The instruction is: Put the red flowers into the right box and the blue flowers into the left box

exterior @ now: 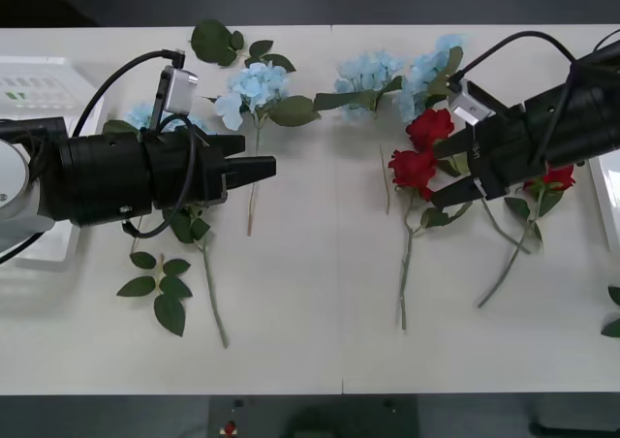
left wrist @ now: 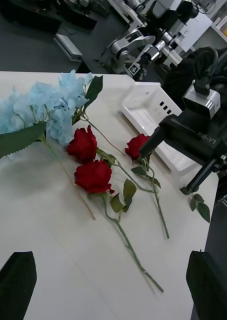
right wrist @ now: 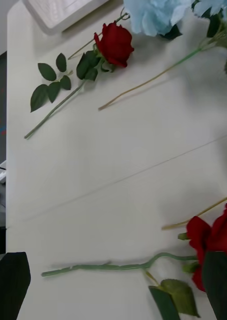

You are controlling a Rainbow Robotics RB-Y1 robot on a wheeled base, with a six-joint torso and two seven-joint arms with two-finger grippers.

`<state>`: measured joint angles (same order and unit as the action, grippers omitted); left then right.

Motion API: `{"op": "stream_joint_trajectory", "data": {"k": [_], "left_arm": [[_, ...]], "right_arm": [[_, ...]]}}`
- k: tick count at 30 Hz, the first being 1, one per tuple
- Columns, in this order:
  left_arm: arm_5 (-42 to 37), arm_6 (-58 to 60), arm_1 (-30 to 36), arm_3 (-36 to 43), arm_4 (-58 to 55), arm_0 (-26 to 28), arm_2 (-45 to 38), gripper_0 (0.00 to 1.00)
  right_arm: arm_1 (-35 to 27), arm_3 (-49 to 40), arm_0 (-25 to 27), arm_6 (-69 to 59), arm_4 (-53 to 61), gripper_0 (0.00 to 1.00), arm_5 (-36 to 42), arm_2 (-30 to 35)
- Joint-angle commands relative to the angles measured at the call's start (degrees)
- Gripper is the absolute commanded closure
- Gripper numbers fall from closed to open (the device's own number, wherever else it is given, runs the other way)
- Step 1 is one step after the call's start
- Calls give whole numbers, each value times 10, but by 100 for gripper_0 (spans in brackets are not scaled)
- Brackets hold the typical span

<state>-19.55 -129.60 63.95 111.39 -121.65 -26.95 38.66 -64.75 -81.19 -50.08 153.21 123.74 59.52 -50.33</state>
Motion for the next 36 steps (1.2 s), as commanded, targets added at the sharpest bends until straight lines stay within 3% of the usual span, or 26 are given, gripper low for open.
{"op": "stream_joint_trajectory", "data": {"k": [1,4,9,16,22,26,31,36], "left_arm": [[0,-21,0,4,-2,-3,-8,12],[-2,-17,-16,-8,-4,32,17,12],[-2,-18,-15,-12,-19,34,-3,12],[-4,-11,-9,-77,-56,-5,-19,12],[-64,5,-28,-213,-72,-56,-19,12],[-138,16,-37,-314,-51,-103,-19,0],[-247,66,-34,-413,26,-164,-25,0],[-328,86,-32,-472,130,-180,-67,0]], "right_arm": [[-14,-7,-28,18,8,0,16,4],[-30,-7,-49,18,-6,0,43,4],[-56,-6,-73,-269,-30,0,105,4],[-93,-13,-91,-705,-92,0,183,4],[-106,-12,-91,-941,-209,0,189,3],[-107,-7,-76,-1029,-294,0,189,3],[-106,-4,-43,-1057,-369,0,159,3],[-89,1,1,-1049,-427,0,98,3]]}}
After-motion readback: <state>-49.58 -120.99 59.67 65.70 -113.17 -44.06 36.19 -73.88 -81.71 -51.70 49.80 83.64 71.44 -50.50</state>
